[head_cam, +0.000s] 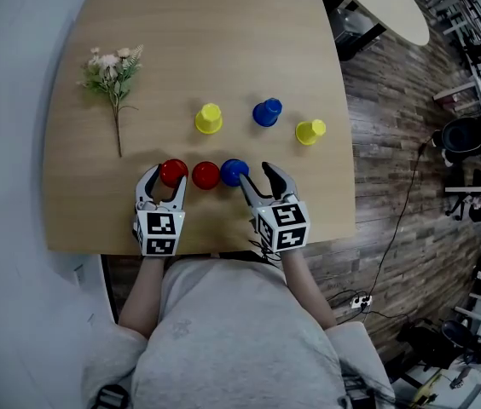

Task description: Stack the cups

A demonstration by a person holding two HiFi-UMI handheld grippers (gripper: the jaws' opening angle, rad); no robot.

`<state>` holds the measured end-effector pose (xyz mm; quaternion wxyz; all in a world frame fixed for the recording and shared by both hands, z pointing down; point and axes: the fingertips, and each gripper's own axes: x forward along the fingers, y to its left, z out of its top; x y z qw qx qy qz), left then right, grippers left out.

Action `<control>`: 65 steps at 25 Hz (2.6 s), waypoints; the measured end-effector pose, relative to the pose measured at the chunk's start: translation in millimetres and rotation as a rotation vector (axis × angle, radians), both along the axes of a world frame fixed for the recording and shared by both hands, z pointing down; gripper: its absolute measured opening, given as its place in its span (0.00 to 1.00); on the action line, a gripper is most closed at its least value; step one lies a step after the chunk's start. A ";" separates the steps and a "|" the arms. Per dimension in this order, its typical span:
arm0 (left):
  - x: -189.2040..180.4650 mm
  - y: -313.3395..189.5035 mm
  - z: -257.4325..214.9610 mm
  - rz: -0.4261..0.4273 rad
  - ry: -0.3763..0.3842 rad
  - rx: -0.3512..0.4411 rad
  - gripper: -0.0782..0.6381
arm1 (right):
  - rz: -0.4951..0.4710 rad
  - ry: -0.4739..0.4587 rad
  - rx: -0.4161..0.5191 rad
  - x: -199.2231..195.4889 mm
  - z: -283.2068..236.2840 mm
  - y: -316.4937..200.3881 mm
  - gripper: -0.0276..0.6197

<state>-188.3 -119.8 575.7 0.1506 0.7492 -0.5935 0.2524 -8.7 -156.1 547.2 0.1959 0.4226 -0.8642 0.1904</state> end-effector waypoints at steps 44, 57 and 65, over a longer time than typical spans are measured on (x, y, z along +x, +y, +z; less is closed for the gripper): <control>-67.2 62.8 -50.1 -0.278 0.069 0.100 0.12 | 0.105 0.174 -0.025 42.3 50.1 -171.0 0.43; -54.5 25.2 -59.2 -0.187 0.087 0.136 0.12 | 0.030 0.070 0.067 24.5 -18.8 -127.6 0.38; -46.8 10.0 -61.3 -0.125 0.099 0.144 0.12 | -0.060 0.020 0.078 -1.1 -57.3 -64.7 0.38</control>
